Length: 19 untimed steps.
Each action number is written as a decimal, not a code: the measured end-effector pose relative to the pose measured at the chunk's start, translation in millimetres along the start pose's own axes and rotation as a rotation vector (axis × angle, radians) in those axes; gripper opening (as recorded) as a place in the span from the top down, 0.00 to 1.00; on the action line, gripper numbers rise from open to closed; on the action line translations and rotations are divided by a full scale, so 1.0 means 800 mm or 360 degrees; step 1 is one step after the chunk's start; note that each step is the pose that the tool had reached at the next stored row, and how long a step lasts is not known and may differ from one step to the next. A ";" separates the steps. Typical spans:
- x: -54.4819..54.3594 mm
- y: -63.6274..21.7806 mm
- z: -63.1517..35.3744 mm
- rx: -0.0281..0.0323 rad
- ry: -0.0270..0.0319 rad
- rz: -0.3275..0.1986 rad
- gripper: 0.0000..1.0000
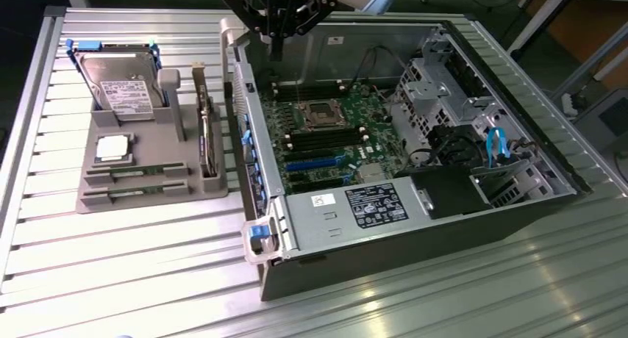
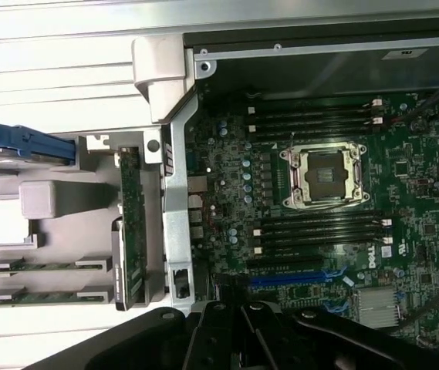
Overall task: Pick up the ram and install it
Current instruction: 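Reach for the ram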
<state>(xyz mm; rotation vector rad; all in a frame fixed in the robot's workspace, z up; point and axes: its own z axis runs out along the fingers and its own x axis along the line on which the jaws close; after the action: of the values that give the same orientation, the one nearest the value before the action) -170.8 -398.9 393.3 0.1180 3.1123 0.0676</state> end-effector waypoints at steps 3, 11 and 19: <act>0.002 0.000 0.000 0.00000 0.00000 0.0000 0.91; 0.006 0.000 0.000 -0.00001 0.00000 0.0000 0.91; 0.011 -0.001 0.000 -0.00001 0.00000 0.0000 0.91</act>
<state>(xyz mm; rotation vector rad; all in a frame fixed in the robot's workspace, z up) -179.5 -398.9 393.3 0.1179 3.1123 0.0677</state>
